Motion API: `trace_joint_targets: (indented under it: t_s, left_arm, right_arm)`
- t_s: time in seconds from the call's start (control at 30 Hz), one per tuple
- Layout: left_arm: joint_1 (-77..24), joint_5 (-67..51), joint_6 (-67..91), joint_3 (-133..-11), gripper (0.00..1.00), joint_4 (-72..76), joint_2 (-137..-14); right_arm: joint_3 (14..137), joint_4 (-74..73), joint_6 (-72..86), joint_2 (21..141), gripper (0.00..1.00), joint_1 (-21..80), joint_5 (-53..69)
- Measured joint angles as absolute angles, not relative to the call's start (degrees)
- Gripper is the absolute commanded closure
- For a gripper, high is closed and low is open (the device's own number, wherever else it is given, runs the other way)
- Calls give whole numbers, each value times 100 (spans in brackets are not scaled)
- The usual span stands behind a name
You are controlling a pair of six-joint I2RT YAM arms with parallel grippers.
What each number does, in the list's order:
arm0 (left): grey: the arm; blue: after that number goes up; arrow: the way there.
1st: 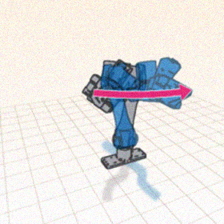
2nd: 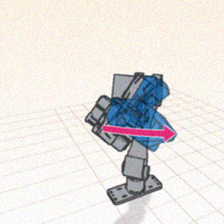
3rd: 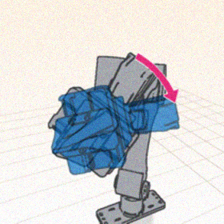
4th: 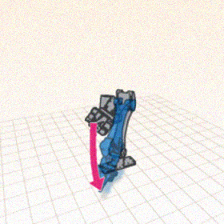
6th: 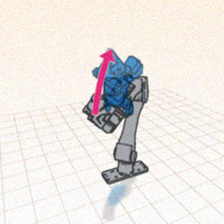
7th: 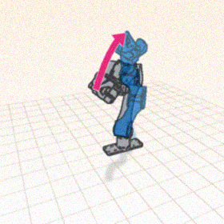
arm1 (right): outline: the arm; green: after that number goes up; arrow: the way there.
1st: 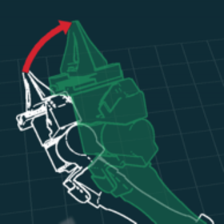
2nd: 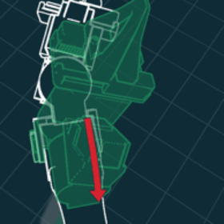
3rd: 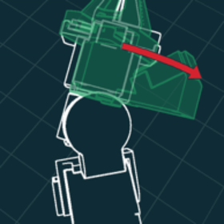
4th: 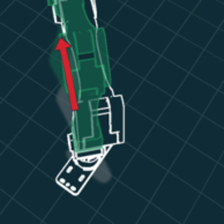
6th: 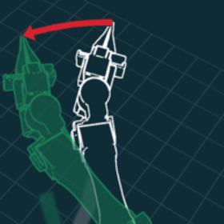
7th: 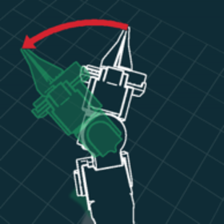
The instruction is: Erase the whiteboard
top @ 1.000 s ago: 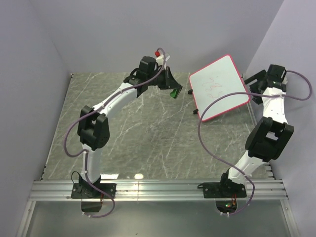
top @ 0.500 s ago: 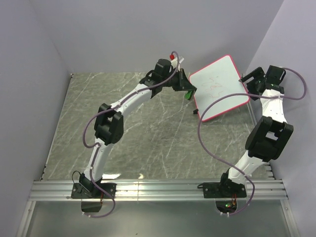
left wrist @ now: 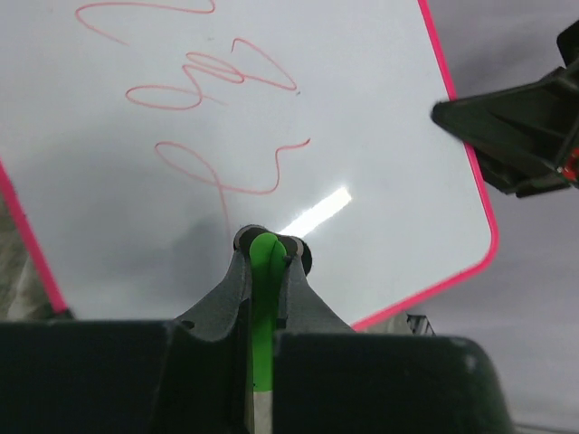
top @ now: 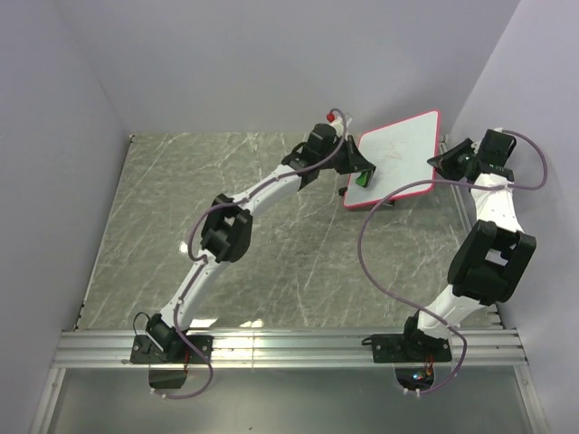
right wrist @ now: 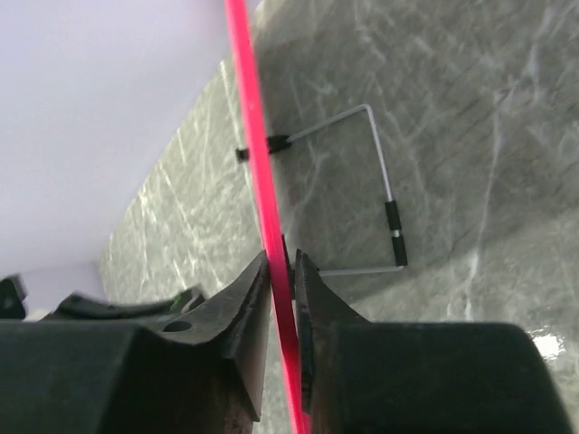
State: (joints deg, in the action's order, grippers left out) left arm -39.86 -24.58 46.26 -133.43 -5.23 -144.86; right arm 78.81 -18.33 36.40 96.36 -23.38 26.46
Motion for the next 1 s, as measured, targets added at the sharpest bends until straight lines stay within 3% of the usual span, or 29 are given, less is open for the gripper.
trace_joint_targets:
  t_s: [0.2, 0.63, 1.0]
  left_arm:
    - [-4313, -2021, 4622, -13852, 100, -226, -14879]
    - [-4543, -1935, 4309, -13618, 100, -150, -14706]
    - [-4567, -1656, 3675, -12984, 100, -666, -14287]
  right_arm:
    - [7747, -1925, 3463, 9384, 100, -2272, 2659]
    - [6718, -2206, 3052, 7975, 100, -1326, 1765]
    - [6193, -2794, 3081, 7146, 100, -1140, 1710]
